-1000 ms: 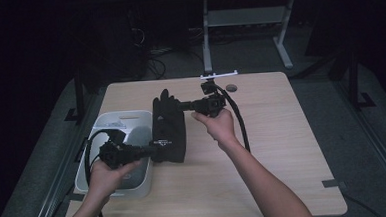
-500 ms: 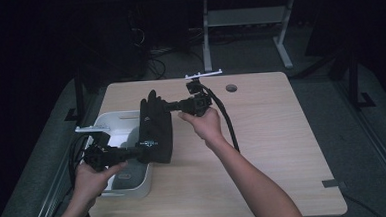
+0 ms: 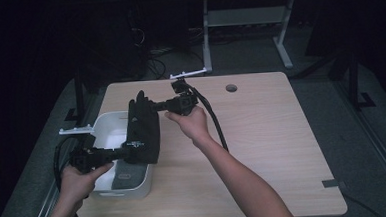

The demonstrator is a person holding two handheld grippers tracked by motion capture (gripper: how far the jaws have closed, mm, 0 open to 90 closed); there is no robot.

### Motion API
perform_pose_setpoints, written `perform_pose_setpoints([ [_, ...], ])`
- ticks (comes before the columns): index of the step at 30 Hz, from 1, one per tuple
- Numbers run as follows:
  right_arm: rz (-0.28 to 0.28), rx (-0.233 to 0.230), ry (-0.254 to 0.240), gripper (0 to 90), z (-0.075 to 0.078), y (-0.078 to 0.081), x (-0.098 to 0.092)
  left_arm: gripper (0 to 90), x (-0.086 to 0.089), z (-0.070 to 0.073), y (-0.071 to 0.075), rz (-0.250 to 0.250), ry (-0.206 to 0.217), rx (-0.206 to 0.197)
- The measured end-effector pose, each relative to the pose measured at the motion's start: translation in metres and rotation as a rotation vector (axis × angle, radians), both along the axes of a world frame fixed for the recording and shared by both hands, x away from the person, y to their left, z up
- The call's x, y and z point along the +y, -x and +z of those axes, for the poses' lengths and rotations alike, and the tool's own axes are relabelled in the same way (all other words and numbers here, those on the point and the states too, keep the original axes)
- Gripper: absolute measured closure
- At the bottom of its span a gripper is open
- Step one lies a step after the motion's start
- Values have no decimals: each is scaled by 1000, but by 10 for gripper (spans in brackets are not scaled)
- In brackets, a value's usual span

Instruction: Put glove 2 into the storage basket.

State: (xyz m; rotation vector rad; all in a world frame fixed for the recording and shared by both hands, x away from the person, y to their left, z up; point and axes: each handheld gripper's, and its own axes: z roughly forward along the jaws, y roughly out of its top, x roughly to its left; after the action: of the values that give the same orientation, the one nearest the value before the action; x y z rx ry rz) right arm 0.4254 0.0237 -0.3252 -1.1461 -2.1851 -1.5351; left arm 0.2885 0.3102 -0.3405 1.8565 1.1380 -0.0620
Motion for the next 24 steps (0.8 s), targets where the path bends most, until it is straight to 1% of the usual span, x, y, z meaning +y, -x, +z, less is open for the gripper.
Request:
perform_pose_setpoints([
  [6,16,-4,5,808,0,-1,15,813,13,0,3,23,2,4],
  [7,18,-1,7,808,0,-1,17,813,16,0,3,23,-4,5],
  [12,28,10,4,808,-3,-1,29,814,26,-3,6,41,4,8],
  [16,38,17,7,808,-8,-2,38,814,33,-7,9,55,3,17],
  [20,48,23,21,807,-14,-2,47,814,39,-11,11,69,0,27],
  [24,55,27,24,807,-21,-2,54,814,44,-15,11,73,-5,35],
])
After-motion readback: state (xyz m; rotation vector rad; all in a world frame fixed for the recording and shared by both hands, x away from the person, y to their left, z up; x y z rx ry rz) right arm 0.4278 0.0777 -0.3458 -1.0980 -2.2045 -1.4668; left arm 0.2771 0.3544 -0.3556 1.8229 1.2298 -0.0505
